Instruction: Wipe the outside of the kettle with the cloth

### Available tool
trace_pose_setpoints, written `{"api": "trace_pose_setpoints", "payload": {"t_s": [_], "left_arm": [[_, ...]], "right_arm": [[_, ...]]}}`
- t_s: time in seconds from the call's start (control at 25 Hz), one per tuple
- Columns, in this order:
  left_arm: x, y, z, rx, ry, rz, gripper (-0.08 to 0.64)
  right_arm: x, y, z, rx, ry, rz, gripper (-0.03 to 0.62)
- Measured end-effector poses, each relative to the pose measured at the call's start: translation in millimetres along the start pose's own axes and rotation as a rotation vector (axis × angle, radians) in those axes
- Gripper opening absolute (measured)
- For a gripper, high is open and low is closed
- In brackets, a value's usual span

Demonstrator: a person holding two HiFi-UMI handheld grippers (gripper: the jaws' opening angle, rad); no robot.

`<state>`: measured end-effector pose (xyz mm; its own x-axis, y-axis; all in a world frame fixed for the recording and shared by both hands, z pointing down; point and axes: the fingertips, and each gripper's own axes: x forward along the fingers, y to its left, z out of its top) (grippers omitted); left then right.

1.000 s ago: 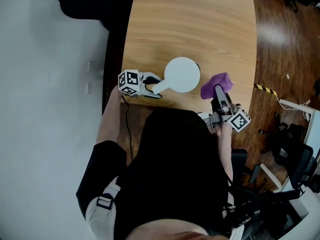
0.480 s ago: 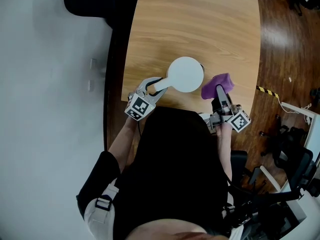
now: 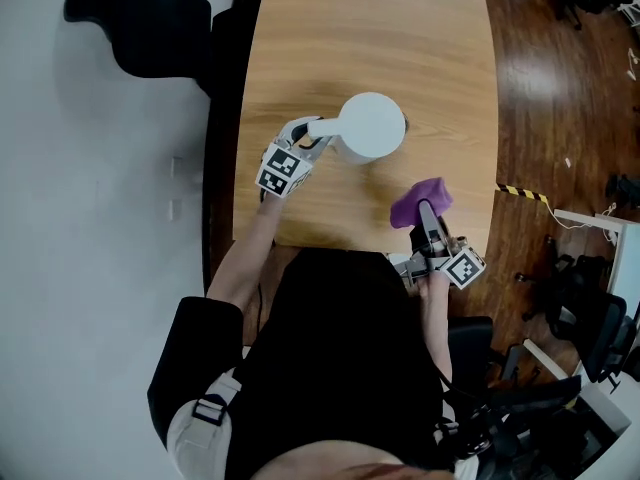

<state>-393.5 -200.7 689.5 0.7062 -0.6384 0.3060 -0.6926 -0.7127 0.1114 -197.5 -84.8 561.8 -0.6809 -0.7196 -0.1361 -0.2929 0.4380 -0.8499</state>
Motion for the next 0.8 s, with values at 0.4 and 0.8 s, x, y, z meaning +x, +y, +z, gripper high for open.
{"api": "trace_pose_setpoints", "payload": {"t_s": [0.4, 0.8], "left_arm": [[158, 138, 80, 0.006, 0.060, -0.080, 0.096], [185, 159, 94, -0.025, 0.081, -0.085, 0.117]], "right_arm": [[-28, -2, 14, -0.048, -0.120, -0.118, 0.050], [-20, -16, 12, -0.056, -0.091, -0.117, 0.049]]}}
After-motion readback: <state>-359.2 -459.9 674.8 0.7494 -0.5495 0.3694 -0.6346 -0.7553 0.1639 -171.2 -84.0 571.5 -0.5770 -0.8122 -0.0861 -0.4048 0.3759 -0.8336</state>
